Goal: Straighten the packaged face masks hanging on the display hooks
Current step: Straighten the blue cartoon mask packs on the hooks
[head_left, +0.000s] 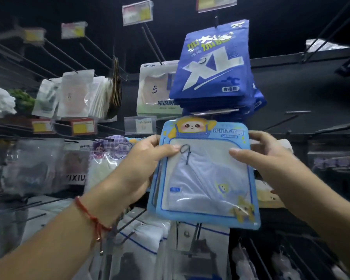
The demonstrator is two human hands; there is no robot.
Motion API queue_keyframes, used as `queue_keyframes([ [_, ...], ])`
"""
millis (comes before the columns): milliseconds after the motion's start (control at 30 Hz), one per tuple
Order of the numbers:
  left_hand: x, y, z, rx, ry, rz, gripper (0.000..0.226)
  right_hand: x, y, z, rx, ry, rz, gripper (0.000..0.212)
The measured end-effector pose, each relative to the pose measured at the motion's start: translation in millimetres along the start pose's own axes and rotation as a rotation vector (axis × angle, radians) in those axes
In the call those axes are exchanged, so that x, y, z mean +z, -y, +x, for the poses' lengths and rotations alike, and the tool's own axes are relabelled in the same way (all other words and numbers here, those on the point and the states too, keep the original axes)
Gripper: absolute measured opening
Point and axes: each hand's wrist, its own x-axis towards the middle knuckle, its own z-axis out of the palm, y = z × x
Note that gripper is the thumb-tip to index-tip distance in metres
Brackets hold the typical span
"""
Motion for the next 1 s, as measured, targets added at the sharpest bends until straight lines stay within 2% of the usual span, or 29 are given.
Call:
queue_keyframes([
  [67,-11.7,4.2,-8.3,-0.014,0.052,0.001,0.016,6.8,3.5,3.4,-0.07,-0.055,-0.062,0.05],
  [133,-23.9,12.3,-16.3,-0.032,0.094,0.002,0.02,18.2,2.6,7.5,-0.099,-0.014,-0.224,0.054],
  [233,-43.0,23.5,-23.9,-0.089,0.149,0.01,0.026,41.1,-0.3,12.3,-0.126,0.056,-0.467,0.034],
  [333,-67.0,29.7,-25.9,-0.177,0.186,-0.015,0.036,60.7,-0.9,17.8,-0.134,0.102,-0.654,0.053],
  [367,-76.2,33.1,-24.6,-0.19,0.181,-0.019,0.038,66.0,-1.6,18.5,-0.125,0.116,-0.69,0.05],
  [433,-90.0,38.0,-20.1,-0.203,0.165,-0.039,0.04,78.4,-2.4,17.6,-0.103,0.129,-0.719,0.028],
  [567,-110.4,35.5,-3.6,-0.146,0.159,-0.031,0.039,104.4,-0.3,25.3,-0.202,0.045,-0.761,0.013],
  [633,-118.2,33.5,5.3,-0.126,0.173,-0.082,0.036,111.6,-1.2,30.5,-0.285,-0.049,-0.786,0.006],
  [700,-123.5,34.1,14.4,-0.103,0.156,-0.178,0.034,118.3,-1.4,33.0,-0.403,-0.166,-0.833,0.013],
  [767,-126.8,36.0,20.8,-0.045,0.124,-0.205,0.029,124.7,-0.9,33.1,-0.529,-0.215,-0.866,0.012],
  [900,-132.3,40.2,32.8,0.112,0.009,-0.088,0.021,130.5,1.8,33.3,-0.591,-0.153,-0.917,0.007],
  [1000,-132.0,42.7,35.9,0.177,-0.034,-0.029,0.026,137.8,4.8,34.5,-0.539,0.007,-1.007,0.008],
])
